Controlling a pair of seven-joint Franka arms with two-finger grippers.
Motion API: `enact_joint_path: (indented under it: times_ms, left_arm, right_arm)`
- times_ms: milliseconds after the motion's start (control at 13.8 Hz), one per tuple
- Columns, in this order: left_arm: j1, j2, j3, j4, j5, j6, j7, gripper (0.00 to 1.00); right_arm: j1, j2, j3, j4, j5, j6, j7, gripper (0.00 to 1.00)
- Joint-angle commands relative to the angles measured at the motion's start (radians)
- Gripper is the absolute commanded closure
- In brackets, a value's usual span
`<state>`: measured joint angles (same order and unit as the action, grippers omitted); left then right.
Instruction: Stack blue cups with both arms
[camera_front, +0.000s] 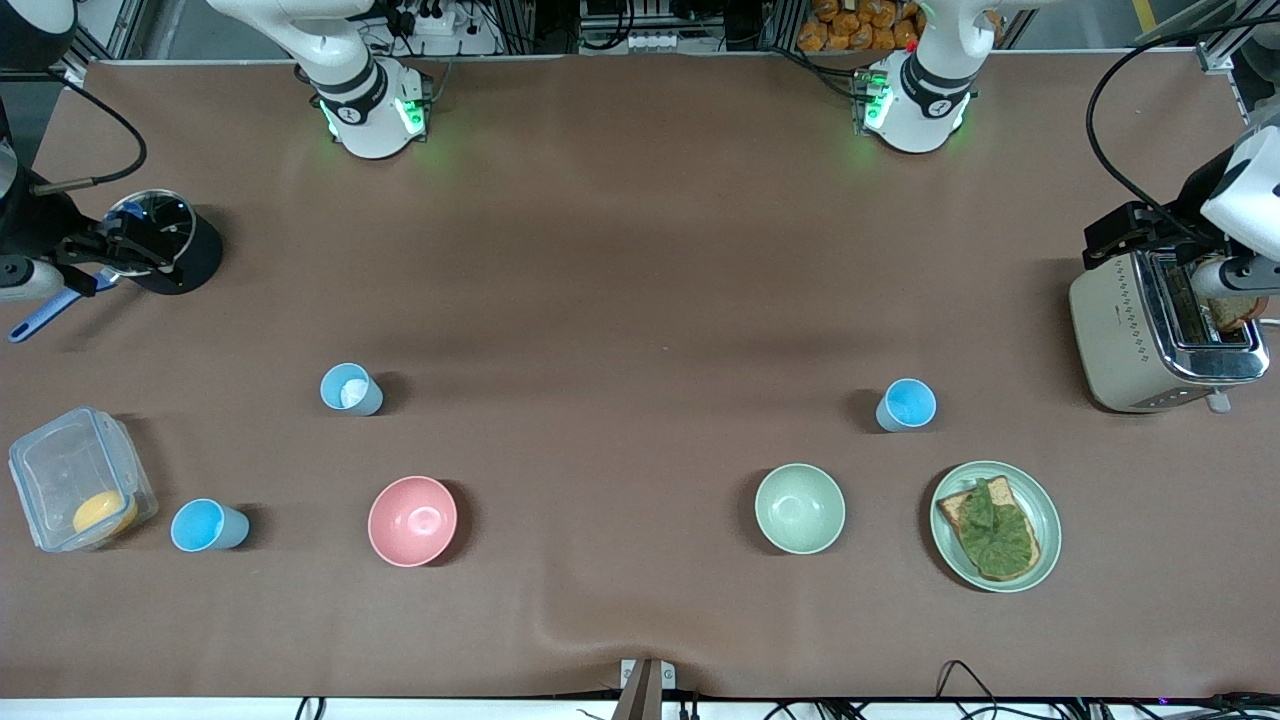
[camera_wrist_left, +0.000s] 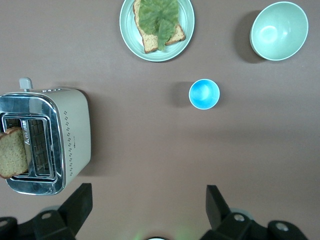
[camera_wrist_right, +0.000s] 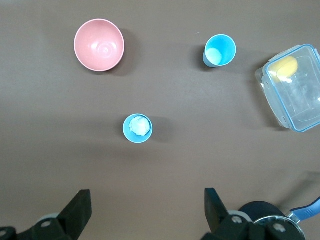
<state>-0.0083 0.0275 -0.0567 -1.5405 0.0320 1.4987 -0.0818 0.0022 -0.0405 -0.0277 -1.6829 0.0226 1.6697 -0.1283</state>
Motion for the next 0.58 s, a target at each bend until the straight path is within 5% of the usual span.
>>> enact_joint_path:
  times_ms: [0, 508]
  left_arm:
    - [0.008, -0.018, -0.009, 0.011, -0.011, -0.023, 0.024, 0.00]
    - [-0.006, 0.011, -0.011, 0.028, -0.012, -0.021, -0.015, 0.00]
  right_arm:
    - [0.013, 0.013, -0.004, 0.026, -0.015, -0.018, 0.018, 0.00]
    - [0.016, 0.013, -0.004, 0.028, -0.015, -0.018, 0.018, 0.00]
